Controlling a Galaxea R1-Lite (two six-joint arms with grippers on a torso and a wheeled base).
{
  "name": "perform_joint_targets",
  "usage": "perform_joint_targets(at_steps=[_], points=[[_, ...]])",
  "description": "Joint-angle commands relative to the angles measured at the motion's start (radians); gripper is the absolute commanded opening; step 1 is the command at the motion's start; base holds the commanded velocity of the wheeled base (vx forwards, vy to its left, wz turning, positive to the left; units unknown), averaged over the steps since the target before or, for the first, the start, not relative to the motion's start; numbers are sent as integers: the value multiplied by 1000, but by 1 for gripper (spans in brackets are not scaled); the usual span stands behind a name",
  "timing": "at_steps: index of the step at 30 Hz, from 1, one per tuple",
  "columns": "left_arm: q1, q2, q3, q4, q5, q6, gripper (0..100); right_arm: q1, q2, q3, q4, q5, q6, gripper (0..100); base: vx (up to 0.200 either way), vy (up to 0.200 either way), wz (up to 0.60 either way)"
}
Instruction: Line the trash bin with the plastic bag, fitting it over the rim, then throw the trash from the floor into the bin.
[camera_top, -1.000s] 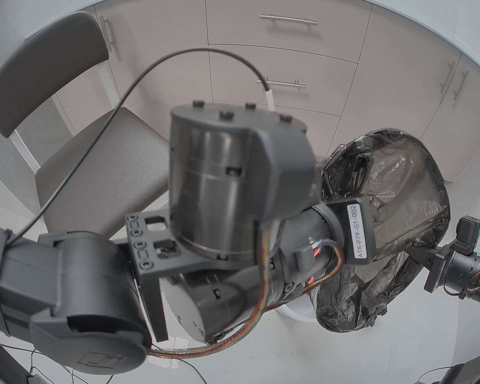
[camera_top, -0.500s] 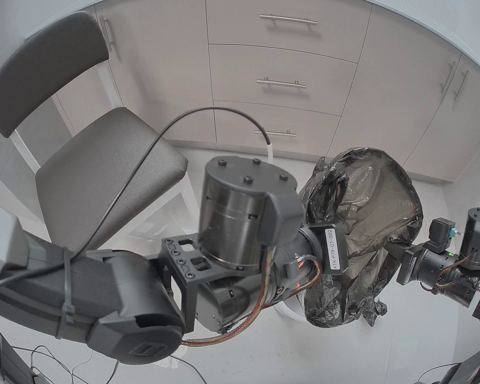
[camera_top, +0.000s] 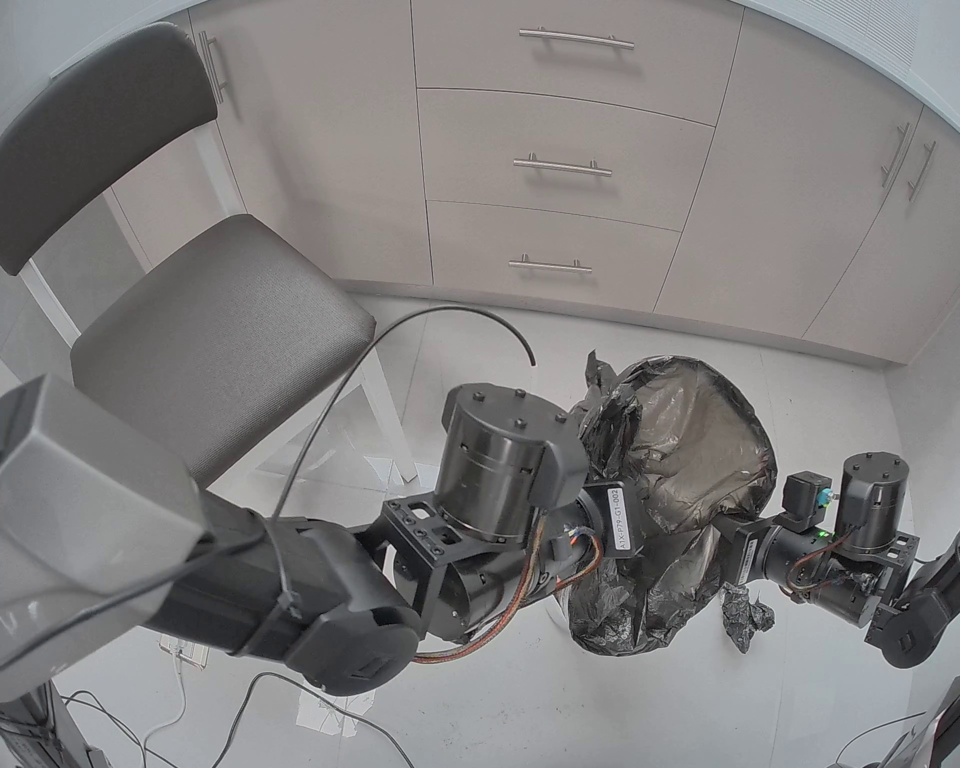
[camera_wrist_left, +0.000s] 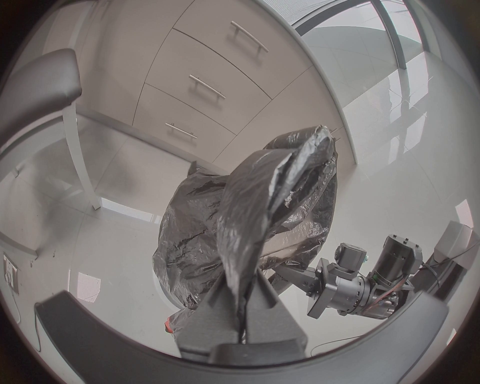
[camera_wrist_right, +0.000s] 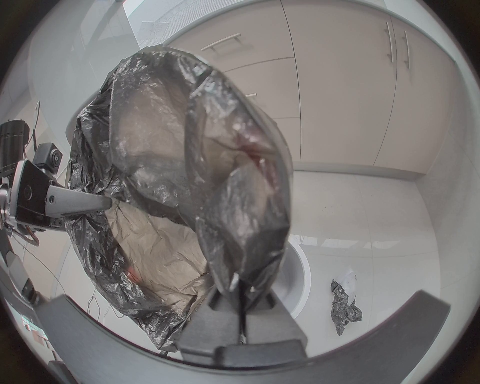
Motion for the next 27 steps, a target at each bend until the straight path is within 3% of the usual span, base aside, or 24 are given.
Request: perform_joint_targets(at_steps=[1,5,11,14,27], points=[[27,113,24,-75,-7,0,0,-2,159,17,-77,-3,0,0,0,0,0],[52,165,37,-158,-5,3,0,-16,234,26,-152,-5,-1,0,0,0,0],[75,189,43,-164,-5,5,0,-20,312,41,-260,-6,-3,0,0,0,0],[84,211,43,-165,-7,3,0,-22,400,63,-390,-8,-14,0,0,0,0],[85,283,40,-221,-13,1,0,-40,447,116,-447,-12,-23,0,0,0,0]])
